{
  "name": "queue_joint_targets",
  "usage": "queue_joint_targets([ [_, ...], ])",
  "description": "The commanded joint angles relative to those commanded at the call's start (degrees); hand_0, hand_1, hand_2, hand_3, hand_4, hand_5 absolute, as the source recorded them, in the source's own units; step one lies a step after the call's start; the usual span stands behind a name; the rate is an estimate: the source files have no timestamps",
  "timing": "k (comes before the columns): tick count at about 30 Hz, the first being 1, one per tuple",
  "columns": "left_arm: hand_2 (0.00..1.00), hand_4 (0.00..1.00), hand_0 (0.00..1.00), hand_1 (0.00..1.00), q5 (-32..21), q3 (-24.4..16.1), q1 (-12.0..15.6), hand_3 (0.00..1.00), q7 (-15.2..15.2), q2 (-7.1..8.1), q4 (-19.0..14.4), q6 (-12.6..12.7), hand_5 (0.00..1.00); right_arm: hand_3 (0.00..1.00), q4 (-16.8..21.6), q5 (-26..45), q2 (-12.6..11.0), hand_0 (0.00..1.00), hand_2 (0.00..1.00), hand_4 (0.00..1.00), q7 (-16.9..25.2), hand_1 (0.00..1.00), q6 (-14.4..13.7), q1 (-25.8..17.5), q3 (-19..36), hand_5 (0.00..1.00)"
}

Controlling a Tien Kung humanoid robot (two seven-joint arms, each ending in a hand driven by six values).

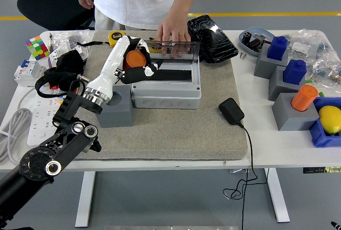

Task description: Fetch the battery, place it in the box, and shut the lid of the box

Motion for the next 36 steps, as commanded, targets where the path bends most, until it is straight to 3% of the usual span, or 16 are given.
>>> queue_joint_targets([
  [7, 0.156, 0.746, 0.126, 0.081, 9.35, 7.87, -7.62, 0.237, 10.30, -3.16, 4.94, -2.36, 0.002, 0.554, 0.04, 0.32, -0.09, 0.576, 0.656, 0.959, -0.03, 0.626, -0.07, 0.01, -0.53, 0.477],
  [13, 0.163, 0.776, 0.133, 0.088, 13.29, 11.16, -11.91, 0.244, 13.53, -6.95, 9.94, -2.82, 0.002, 0.554, 0.07, 0.43, 0.01, 0.574, 0.657, 0.959, -0.05, 0.627, -0.10, -0.16, -0.83, 0.477],
  [26, 0.164, 0.832, 0.143, 0.091, 14.05, 14.86, -18.24, 0.278, 15.81, -6.95, 21.66, -1.65, 0.002, 0.552, 0.20, 0.40, -0.03, 0.578, 0.655, 0.958, -0.04, 0.626, -0.14, -0.42, -1.13, 0.475],
  [36, 0.169, 0.850, 0.151, 0.104, 11.28, 16.56, -20.01, 0.292, 15.01, -6.95, 25.04, -0.51, 0.002, 0.552, 0.36, 0.02, 0.07, 0.576, 0.655, 0.958, 0.00, 0.625, -0.21, -0.36, -1.07, 0.474],
])
